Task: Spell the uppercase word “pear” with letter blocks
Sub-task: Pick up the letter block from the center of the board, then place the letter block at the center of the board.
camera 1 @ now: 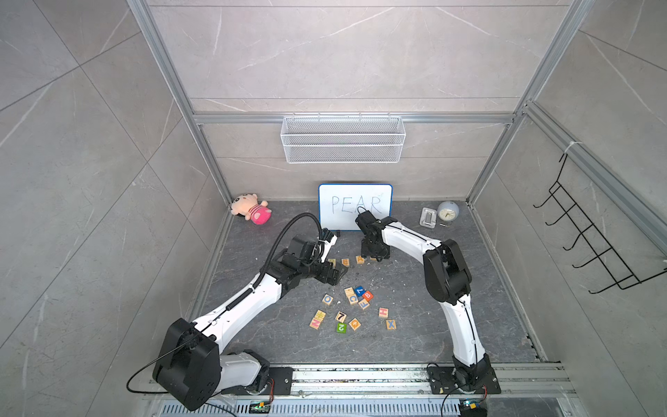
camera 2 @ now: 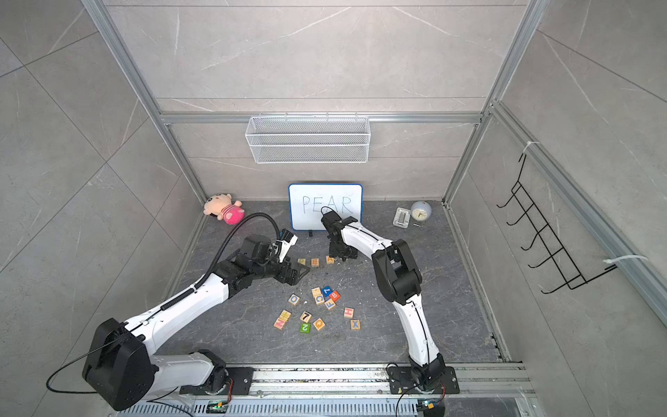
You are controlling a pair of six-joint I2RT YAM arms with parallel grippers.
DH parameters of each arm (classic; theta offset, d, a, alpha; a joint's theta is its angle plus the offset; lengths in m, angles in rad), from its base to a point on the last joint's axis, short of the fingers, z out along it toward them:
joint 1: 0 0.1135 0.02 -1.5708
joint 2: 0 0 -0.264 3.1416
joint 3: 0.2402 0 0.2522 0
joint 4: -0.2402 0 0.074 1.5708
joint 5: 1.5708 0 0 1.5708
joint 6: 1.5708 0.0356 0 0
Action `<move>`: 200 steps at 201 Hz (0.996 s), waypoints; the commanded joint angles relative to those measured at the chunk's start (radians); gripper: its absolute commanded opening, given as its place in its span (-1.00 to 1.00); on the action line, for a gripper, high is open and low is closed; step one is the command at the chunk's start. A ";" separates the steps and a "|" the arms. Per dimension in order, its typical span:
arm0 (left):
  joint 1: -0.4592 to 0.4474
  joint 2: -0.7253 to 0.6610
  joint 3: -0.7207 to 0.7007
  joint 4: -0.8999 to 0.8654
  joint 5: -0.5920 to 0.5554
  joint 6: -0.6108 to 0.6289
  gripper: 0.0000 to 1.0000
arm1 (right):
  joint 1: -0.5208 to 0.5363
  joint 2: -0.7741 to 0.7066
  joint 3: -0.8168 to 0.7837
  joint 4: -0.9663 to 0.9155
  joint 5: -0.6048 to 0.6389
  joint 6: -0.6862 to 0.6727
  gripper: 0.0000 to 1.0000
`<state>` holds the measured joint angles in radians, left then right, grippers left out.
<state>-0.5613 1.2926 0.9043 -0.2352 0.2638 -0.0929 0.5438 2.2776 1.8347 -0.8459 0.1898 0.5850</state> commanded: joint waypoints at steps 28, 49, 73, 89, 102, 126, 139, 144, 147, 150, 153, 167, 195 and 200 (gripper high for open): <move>-0.002 -0.039 -0.018 0.020 -0.006 0.004 0.94 | 0.002 0.037 0.026 -0.039 -0.018 -0.018 0.02; -0.003 -0.047 -0.022 0.019 -0.008 0.004 0.94 | 0.002 0.040 0.025 -0.030 -0.016 -0.040 -0.16; -0.003 -0.057 -0.024 0.014 -0.012 0.004 0.94 | 0.001 0.038 0.017 -0.018 -0.012 -0.073 -0.25; -0.003 -0.065 -0.024 0.007 -0.017 0.008 0.94 | -0.004 0.030 0.011 -0.009 -0.002 -0.138 -0.37; -0.003 -0.074 -0.025 -0.003 -0.021 0.010 0.94 | -0.019 0.013 -0.003 -0.006 0.013 -0.206 -0.42; -0.003 -0.097 -0.031 -0.011 -0.028 0.016 0.94 | -0.054 -0.046 -0.053 0.028 -0.072 -0.461 -0.44; -0.003 -0.105 -0.038 -0.008 -0.031 0.020 0.94 | -0.065 -0.080 -0.084 0.034 -0.108 -0.637 -0.49; -0.003 -0.110 -0.042 -0.004 -0.032 0.021 0.94 | -0.068 -0.095 -0.097 0.039 -0.112 -0.699 -0.49; -0.003 -0.112 -0.043 -0.002 -0.033 0.022 0.94 | -0.068 -0.103 -0.103 0.040 -0.118 -0.738 -0.48; -0.003 -0.113 -0.046 0.002 -0.034 0.022 0.94 | -0.068 -0.110 -0.106 0.038 -0.128 -0.780 -0.47; -0.003 -0.114 -0.047 0.004 -0.034 0.024 0.94 | -0.068 -0.117 -0.111 0.035 -0.146 -0.817 -0.45; -0.003 -0.110 -0.049 0.017 -0.031 0.024 0.94 | -0.072 -0.133 -0.127 0.031 -0.204 -0.969 -0.35; -0.003 -0.101 -0.033 0.014 -0.021 0.029 0.94 | -0.098 -0.090 -0.046 -0.043 -0.282 -1.169 -0.29; -0.003 -0.100 -0.034 0.014 -0.023 0.029 0.94 | -0.104 -0.082 -0.033 -0.052 -0.295 -1.198 -0.29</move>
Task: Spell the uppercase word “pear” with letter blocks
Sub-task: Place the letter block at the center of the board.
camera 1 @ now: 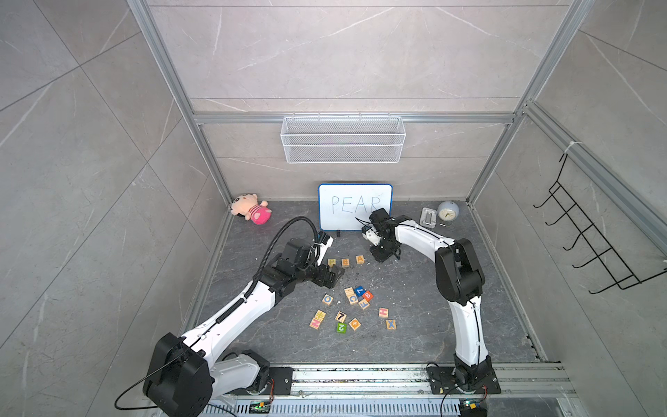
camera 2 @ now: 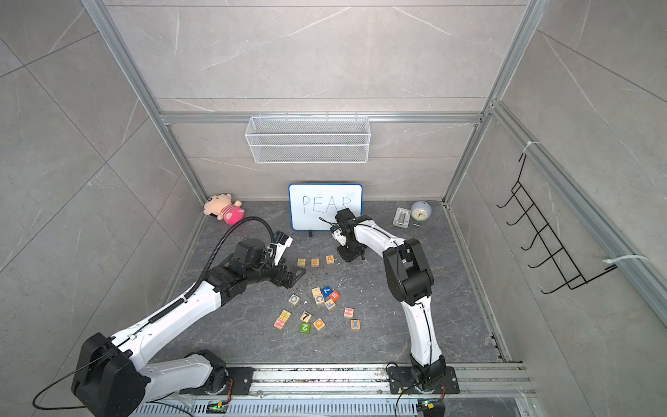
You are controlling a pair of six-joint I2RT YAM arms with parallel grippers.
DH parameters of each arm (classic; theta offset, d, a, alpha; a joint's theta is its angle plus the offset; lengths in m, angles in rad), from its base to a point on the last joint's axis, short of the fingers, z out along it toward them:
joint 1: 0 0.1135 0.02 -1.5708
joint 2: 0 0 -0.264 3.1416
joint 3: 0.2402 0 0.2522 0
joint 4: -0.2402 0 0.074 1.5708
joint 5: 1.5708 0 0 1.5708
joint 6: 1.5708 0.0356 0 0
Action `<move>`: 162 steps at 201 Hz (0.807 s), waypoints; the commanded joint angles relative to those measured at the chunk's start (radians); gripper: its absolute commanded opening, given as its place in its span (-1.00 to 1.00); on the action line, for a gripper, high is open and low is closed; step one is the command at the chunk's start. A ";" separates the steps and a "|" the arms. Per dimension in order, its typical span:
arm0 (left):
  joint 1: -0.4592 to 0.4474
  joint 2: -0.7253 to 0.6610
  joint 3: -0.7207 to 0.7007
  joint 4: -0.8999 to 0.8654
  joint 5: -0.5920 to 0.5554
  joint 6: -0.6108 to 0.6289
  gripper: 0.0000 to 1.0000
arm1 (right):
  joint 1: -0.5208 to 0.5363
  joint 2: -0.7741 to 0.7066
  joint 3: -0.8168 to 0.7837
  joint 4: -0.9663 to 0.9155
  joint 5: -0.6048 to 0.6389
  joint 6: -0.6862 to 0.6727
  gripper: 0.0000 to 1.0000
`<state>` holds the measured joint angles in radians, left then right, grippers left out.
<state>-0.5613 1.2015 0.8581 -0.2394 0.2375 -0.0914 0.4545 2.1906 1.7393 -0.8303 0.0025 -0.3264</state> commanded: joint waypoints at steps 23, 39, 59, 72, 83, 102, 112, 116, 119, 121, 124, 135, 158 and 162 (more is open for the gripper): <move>-0.003 -0.018 0.002 0.021 -0.005 0.029 0.94 | -0.017 0.062 0.131 -0.092 -0.091 -0.411 -0.28; -0.003 -0.025 -0.004 0.020 -0.018 0.029 0.93 | -0.017 0.104 0.175 -0.106 -0.060 -0.468 -0.30; -0.003 -0.034 -0.007 0.017 -0.023 0.031 0.94 | -0.017 0.124 0.182 -0.089 -0.040 -0.541 -0.30; -0.003 -0.035 -0.007 0.014 -0.026 0.032 0.93 | -0.017 0.128 0.179 -0.086 -0.048 -0.569 -0.30; -0.003 -0.038 -0.009 0.012 -0.028 0.030 0.93 | -0.017 0.115 0.154 -0.069 -0.060 -0.594 -0.30; -0.003 -0.042 -0.020 0.018 -0.030 0.026 0.93 | -0.016 0.073 0.079 -0.007 -0.086 -0.645 -0.28; -0.003 -0.040 -0.022 0.020 -0.029 0.023 0.93 | -0.016 0.056 0.055 0.002 -0.109 -0.681 -0.28; -0.003 -0.037 -0.021 0.019 -0.029 0.025 0.93 | -0.016 0.053 0.047 0.005 -0.111 -0.695 -0.28; -0.003 -0.036 -0.020 0.019 -0.029 0.025 0.94 | -0.014 0.052 0.042 0.007 -0.108 -0.701 -0.28; -0.003 -0.035 -0.019 0.017 -0.029 0.025 0.94 | -0.013 0.051 0.040 0.009 -0.106 -0.704 -0.28; -0.002 -0.036 -0.018 0.016 -0.029 0.025 0.93 | -0.013 0.051 0.040 0.008 -0.104 -0.709 -0.28; -0.003 -0.033 -0.013 0.015 -0.026 0.025 0.93 | -0.012 0.055 0.040 -0.003 -0.108 -0.729 -0.28; -0.003 -0.025 -0.011 0.022 -0.026 0.024 0.93 | -0.007 0.064 0.051 -0.042 -0.119 -0.744 -0.32; -0.003 -0.024 -0.010 0.022 -0.024 0.024 0.94 | -0.007 0.064 0.047 -0.041 -0.124 -0.744 -0.32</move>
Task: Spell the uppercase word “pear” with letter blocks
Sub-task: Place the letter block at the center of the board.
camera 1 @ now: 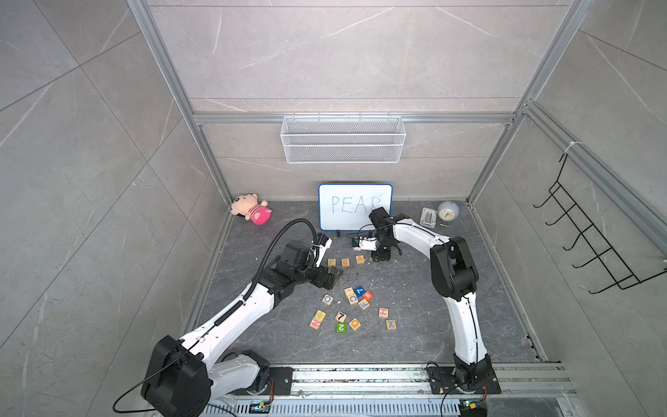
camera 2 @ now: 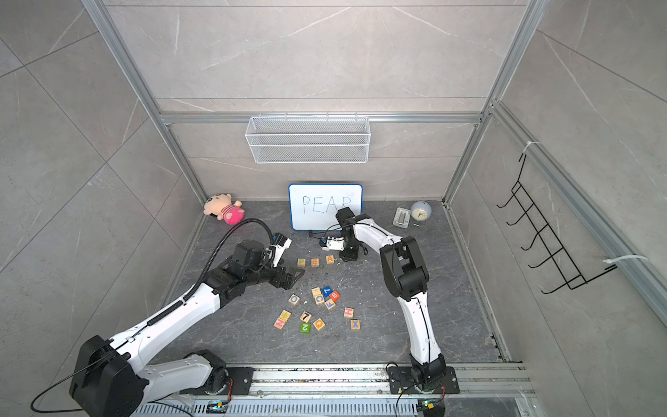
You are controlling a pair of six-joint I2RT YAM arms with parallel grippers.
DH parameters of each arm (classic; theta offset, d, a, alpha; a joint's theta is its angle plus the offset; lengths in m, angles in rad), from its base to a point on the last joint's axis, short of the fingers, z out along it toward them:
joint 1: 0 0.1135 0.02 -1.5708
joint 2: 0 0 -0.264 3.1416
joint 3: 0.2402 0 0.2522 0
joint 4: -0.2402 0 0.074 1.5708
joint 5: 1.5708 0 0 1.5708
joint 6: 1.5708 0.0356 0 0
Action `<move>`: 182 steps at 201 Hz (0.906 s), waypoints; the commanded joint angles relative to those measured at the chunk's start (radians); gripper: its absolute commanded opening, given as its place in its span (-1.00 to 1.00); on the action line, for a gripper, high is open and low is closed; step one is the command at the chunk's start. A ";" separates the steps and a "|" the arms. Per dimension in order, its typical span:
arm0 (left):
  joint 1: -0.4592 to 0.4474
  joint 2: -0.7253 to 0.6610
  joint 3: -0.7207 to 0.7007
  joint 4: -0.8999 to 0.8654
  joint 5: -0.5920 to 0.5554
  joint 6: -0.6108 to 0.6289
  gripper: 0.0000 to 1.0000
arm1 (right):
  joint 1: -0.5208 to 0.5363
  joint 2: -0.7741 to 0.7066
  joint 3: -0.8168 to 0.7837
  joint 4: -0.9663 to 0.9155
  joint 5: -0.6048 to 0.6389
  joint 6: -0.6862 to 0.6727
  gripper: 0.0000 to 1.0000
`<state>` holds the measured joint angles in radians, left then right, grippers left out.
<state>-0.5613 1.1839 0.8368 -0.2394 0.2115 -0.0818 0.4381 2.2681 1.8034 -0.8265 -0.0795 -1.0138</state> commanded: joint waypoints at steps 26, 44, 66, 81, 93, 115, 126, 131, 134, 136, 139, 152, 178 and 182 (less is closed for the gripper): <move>-0.005 0.002 0.007 0.034 0.010 0.007 0.93 | 0.011 -0.021 -0.042 -0.033 -0.046 -0.078 -0.32; -0.005 0.002 0.011 0.028 0.010 0.008 0.93 | 0.011 -0.046 -0.079 -0.009 -0.043 -0.100 -0.31; -0.005 -0.005 0.006 0.031 0.003 0.009 0.94 | 0.010 -0.060 -0.098 0.005 -0.047 -0.100 -0.28; -0.005 -0.003 0.005 0.034 0.005 0.008 0.93 | 0.010 -0.050 -0.089 -0.001 -0.040 -0.092 -0.26; -0.005 0.000 0.008 0.034 0.008 0.008 0.94 | 0.010 -0.050 -0.089 -0.001 -0.039 -0.095 -0.17; -0.005 -0.003 0.010 0.029 0.009 0.008 0.94 | 0.010 -0.056 -0.102 0.018 -0.026 -0.094 0.04; -0.005 -0.007 0.009 0.026 0.004 0.010 0.93 | 0.010 -0.061 -0.106 0.029 -0.016 -0.095 0.17; -0.004 -0.008 0.007 0.027 0.003 0.010 0.94 | 0.010 -0.063 -0.101 0.024 -0.024 -0.094 0.20; -0.005 -0.009 0.007 0.028 0.002 0.011 0.94 | 0.010 -0.064 -0.097 0.022 -0.029 -0.092 0.23; -0.005 -0.008 0.007 0.027 0.002 0.011 0.94 | 0.010 -0.064 -0.094 0.021 -0.032 -0.088 0.24; -0.005 -0.008 0.007 0.027 0.001 0.010 0.94 | 0.010 -0.068 -0.090 0.020 -0.037 -0.086 0.26; -0.005 -0.002 0.018 0.025 0.000 0.010 0.94 | 0.010 -0.095 -0.085 0.036 -0.064 -0.068 0.34; -0.006 0.017 0.054 0.011 0.012 0.007 0.95 | 0.010 -0.197 -0.075 0.057 -0.158 -0.014 0.47; -0.005 0.018 0.060 0.010 0.012 0.006 0.95 | 0.010 -0.218 -0.072 0.056 -0.182 0.000 0.49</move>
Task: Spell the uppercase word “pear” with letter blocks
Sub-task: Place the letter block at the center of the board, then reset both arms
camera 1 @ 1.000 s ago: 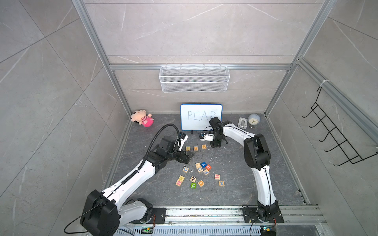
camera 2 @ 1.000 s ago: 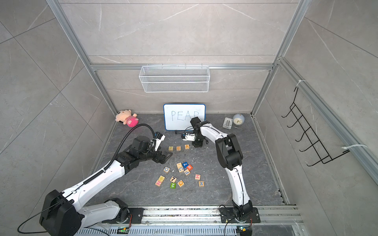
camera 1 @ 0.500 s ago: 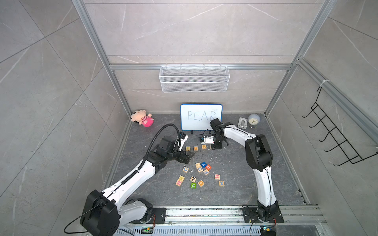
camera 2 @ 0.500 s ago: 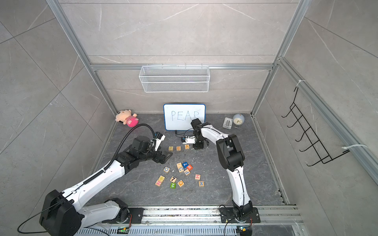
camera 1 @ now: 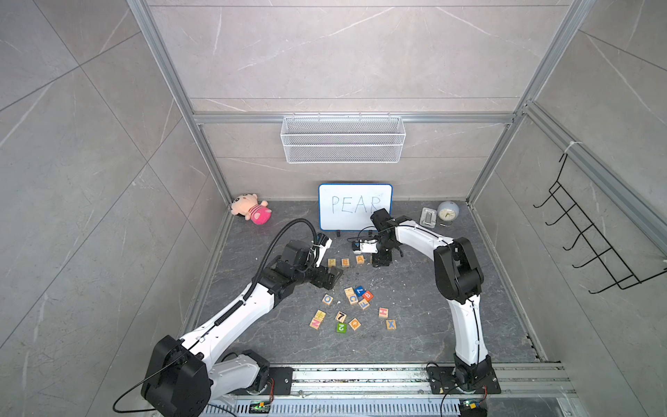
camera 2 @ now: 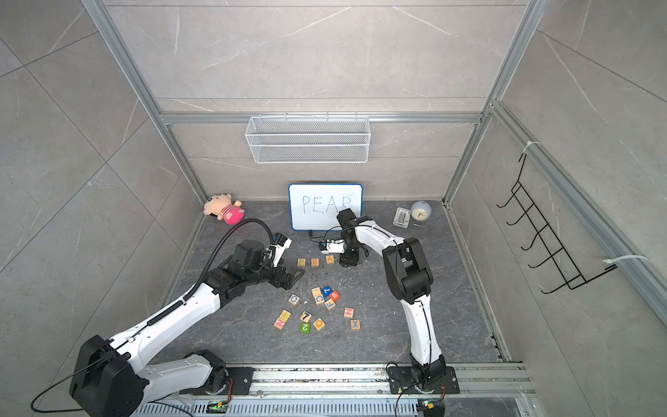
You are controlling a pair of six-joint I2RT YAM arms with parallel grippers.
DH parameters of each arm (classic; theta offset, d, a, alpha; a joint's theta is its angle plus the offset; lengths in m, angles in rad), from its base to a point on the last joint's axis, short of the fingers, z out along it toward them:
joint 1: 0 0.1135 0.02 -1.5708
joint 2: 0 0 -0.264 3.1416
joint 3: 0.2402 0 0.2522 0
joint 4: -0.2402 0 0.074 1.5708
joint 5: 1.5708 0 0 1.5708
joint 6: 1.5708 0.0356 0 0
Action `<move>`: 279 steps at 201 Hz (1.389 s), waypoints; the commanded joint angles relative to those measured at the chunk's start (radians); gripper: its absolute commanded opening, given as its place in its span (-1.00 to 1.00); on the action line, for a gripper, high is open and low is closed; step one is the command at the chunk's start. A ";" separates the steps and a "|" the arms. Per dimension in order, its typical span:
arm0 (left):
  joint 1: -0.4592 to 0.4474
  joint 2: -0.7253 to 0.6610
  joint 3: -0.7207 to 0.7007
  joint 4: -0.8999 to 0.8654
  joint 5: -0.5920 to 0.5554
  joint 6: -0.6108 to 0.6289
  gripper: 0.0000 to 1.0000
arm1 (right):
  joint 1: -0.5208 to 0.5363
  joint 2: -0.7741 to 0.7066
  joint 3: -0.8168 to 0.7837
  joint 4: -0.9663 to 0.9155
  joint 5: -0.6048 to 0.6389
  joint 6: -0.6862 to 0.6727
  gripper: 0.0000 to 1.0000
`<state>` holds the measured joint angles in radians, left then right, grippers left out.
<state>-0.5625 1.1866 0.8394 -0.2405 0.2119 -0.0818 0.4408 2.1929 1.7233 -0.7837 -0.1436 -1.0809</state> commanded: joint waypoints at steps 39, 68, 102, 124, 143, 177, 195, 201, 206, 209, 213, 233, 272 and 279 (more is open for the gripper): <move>-0.005 0.055 0.112 -0.005 0.021 0.037 0.99 | -0.012 -0.363 -0.131 0.168 -0.240 0.251 0.59; -0.005 0.115 0.175 -0.031 0.019 0.029 0.99 | -0.042 -0.435 -0.191 0.201 -0.197 0.547 0.56; -0.002 0.121 0.168 -0.025 -0.026 0.008 1.00 | -0.042 -0.598 -0.453 0.314 -0.152 0.861 0.54; -0.001 0.129 0.165 -0.056 -0.100 -0.006 1.00 | -0.041 -0.689 -0.568 0.328 -0.039 1.057 0.54; 0.001 0.078 0.109 -0.036 -0.202 -0.045 1.00 | -0.042 -0.797 -0.694 0.382 -0.029 1.215 0.87; 0.015 -0.089 -0.050 0.006 -0.434 -0.095 1.00 | -0.040 -0.961 -0.850 0.350 0.085 1.343 0.98; 0.023 -0.173 -0.155 0.041 -0.651 -0.088 1.00 | -0.040 -1.054 -0.914 0.328 0.315 1.369 0.98; 0.027 -0.197 -0.200 0.078 -0.709 -0.065 0.99 | -0.040 -1.089 -0.946 0.347 0.383 1.357 0.98; 0.032 -0.213 -0.233 0.107 -0.756 -0.055 0.99 | -0.042 -1.115 -0.975 0.373 0.439 1.346 0.99; 0.036 -0.222 -0.252 0.125 -0.782 -0.055 0.99 | -0.042 -1.129 -0.993 0.388 0.472 1.336 0.99; 0.043 -0.231 -0.273 0.145 -0.809 -0.055 0.99 | -0.041 -1.143 -1.016 0.419 0.506 1.321 0.99; 0.099 -0.233 -0.354 0.225 -0.904 -0.044 0.99 | -0.041 -1.147 -1.111 0.533 0.641 1.244 0.99; 0.267 -0.098 -0.565 0.770 -0.729 0.148 0.99 | -0.064 -1.062 -1.280 0.930 0.677 1.159 0.99; 0.307 -0.057 -0.598 0.881 -0.691 0.144 0.99 | -0.068 -1.034 -1.308 1.033 0.679 1.134 0.99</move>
<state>-0.3485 1.0401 0.3370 0.1650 -0.5659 -0.0425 0.3885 1.0985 0.5034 -0.1097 0.4541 0.1329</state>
